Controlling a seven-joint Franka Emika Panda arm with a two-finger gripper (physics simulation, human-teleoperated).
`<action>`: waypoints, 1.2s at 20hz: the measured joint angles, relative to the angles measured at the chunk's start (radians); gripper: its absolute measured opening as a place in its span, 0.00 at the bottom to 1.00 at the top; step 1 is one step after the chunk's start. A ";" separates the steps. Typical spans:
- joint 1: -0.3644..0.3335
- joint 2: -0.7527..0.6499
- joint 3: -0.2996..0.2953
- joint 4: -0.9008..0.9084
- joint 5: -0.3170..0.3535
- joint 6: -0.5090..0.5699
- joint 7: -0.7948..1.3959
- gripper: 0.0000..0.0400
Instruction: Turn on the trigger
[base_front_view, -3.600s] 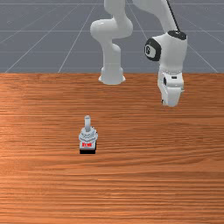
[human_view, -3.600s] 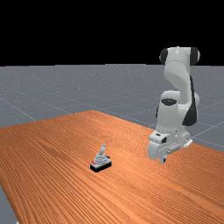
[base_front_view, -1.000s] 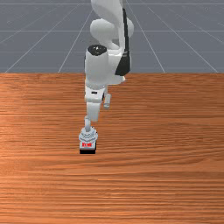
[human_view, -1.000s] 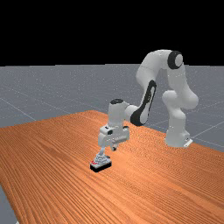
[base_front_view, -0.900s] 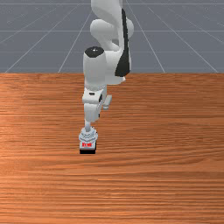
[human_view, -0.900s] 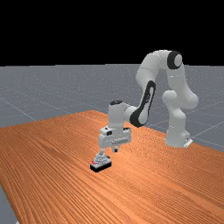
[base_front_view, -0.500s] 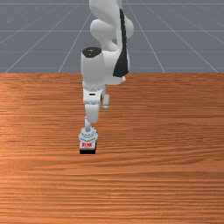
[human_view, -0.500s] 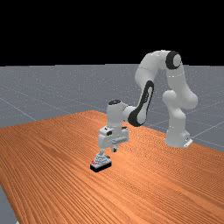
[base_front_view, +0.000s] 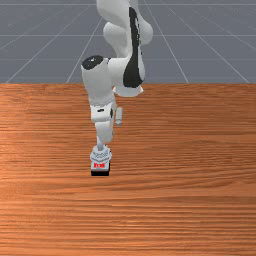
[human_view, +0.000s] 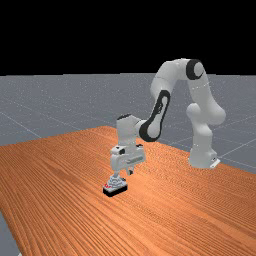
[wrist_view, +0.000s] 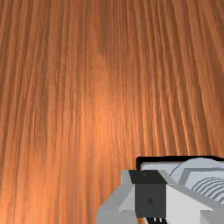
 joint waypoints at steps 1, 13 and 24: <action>-0.024 0.007 0.019 0.013 0.033 -0.028 -0.044 0.00; 0.169 -0.009 -0.138 -0.038 -0.241 0.094 0.244 0.00; 0.165 -0.074 -0.108 -0.144 -0.210 0.118 0.225 0.00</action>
